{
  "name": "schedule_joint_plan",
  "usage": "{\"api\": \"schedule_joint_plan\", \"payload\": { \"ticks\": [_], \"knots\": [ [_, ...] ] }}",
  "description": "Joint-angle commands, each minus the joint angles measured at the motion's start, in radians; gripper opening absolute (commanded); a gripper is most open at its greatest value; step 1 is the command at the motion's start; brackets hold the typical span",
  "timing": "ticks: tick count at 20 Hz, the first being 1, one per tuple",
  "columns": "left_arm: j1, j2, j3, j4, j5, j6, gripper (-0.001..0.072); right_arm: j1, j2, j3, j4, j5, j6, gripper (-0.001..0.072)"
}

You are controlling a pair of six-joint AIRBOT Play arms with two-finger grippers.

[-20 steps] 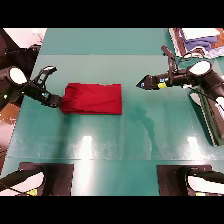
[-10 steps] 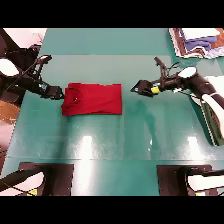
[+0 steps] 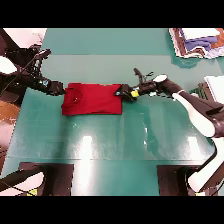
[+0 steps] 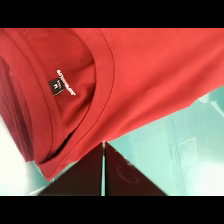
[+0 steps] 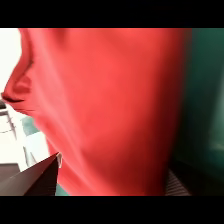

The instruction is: Fold the shirts.

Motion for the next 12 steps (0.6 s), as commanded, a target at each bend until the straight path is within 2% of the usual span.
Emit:
{"api": "schedule_joint_plan", "payload": {
  "ticks": [1, 3, 4, 5, 9, 12],
  "knots": [
    [-0.001, 0.0, 0.001, -0.016, 0.0, 0.02, 0.0028, 0.074, -0.103, 0.127, 0.003, 0.005, 0.031, 0.0636],
    [-0.001, 0.0, 0.001, -0.048, 0.0, 0.02, 0.0028, 0.098, -0.124, 0.183, 0.002, 0.001, 0.024, 0.0385],
    [-0.001, 0.0, 0.001, -0.062, -0.001, 0.02, 0.0028, 0.104, -0.125, 0.206, 0.0, 0.0, 0.0, 0.0185],
    [-0.001, 0.0, 0.001, -0.073, -0.001, 0.02, 0.0028, 0.104, -0.124, 0.23, 0.0, 0.013, -0.041, 0.0017],
    [-0.02, 0.0, 0.001, -0.088, -0.021, 0.019, 0.0028, 0.022, -0.035, 0.283, -0.027, 0.043, -0.031, 0.0016],
    [-0.094, 0.0, 0.001, -0.088, 0.004, 0.019, 0.0028, -0.131, 0.12, 0.283, -0.275, 0.069, 0.109, 0.0016]
  ]
}}
